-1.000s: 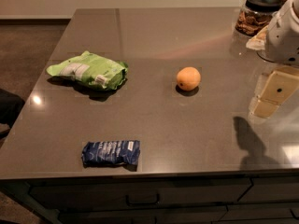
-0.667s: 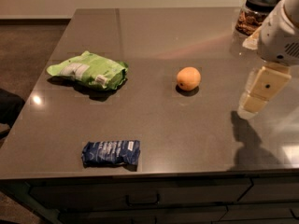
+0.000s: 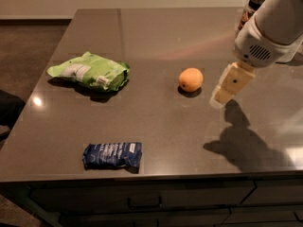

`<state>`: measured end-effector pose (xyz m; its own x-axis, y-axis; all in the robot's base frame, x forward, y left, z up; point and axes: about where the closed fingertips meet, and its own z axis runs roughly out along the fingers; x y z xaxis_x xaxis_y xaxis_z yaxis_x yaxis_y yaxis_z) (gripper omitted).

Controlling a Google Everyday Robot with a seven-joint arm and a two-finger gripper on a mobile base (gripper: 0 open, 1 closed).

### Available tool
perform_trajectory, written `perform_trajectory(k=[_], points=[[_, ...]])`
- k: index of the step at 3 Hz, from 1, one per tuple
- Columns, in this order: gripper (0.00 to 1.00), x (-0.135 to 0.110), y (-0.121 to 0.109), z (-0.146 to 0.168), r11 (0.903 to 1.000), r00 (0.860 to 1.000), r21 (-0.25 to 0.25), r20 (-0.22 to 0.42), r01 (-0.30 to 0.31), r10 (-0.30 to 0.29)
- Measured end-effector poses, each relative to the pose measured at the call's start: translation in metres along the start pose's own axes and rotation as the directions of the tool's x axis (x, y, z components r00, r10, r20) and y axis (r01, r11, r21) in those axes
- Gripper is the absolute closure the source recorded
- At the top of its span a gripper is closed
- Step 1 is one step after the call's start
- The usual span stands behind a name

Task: Move orange near green rice chip bag

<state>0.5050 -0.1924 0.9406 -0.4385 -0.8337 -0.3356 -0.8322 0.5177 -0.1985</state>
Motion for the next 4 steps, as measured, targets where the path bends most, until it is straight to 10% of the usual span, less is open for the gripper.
perform_trajectory(k=[4], points=[[0.0, -0.048, -0.033, 0.082, 0.9602, 0.955, 0.011, 0.112, -0.279, 0.276]])
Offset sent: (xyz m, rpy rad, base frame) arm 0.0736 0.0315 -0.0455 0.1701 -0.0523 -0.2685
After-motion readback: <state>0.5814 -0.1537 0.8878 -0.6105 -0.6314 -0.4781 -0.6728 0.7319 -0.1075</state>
